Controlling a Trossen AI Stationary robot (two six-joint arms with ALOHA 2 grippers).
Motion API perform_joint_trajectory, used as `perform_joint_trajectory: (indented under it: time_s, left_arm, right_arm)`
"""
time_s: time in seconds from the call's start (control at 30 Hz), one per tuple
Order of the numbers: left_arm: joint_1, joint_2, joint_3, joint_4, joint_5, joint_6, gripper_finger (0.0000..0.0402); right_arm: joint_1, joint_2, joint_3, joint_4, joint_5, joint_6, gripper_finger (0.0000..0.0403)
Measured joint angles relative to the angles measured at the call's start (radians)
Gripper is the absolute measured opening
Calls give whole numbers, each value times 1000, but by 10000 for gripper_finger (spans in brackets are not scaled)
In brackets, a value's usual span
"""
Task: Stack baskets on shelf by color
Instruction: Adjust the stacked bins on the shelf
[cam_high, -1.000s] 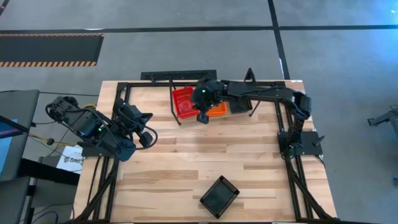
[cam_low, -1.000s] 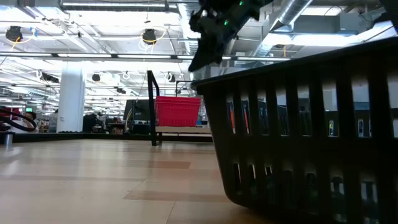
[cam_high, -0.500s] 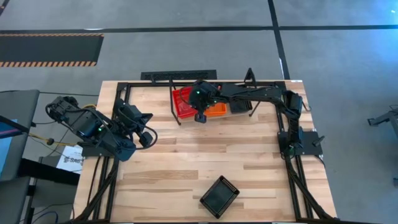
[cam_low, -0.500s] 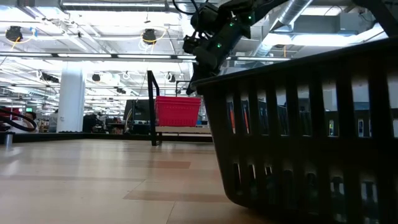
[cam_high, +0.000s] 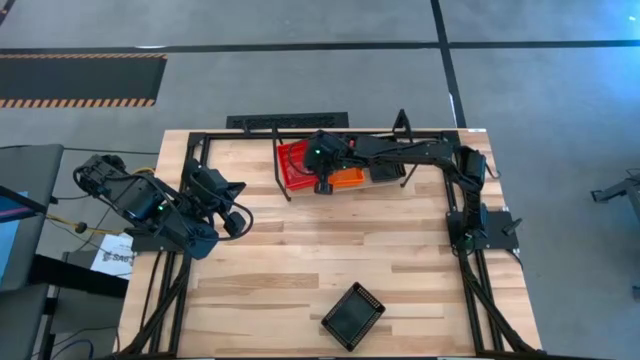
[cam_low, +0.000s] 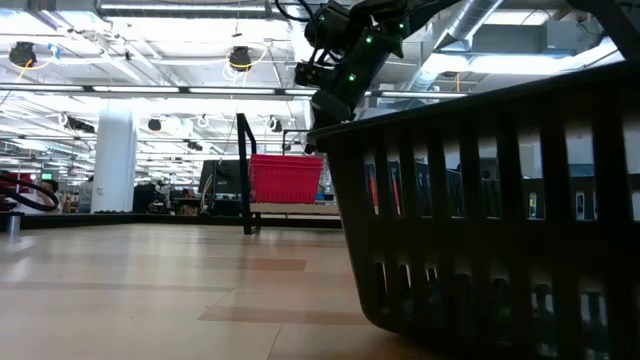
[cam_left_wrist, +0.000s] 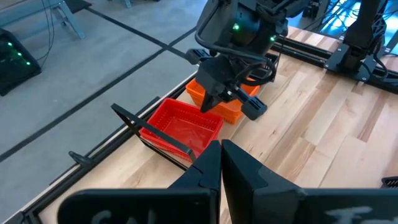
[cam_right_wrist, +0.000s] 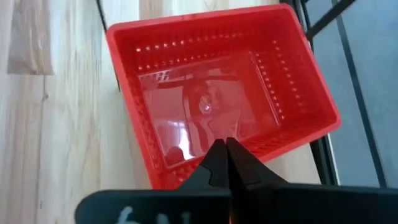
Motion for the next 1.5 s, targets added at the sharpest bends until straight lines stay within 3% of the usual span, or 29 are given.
perform_joint_trajectory:
  time_s: [0.6, 1.03, 1.3, 1.5]
  left_arm:
    - [0, 0, 0, 0, 1, 0, 0]
    - [0, 0, 0, 0, 1, -5, 0]
    - [0, 0, 0, 0, 1, -4, 0]
    - [0, 0, -4, 0, 1, 2, 0]
  right_arm:
    - [76, 0, 0, -166, -26, 18, 0]
    - [91, -5, 2, -176, -8, 21, 0]
    - [99, -38, 167, -234, 12, 27, 0]
    - [136, -39, 284, -346, -200, 120, 0]
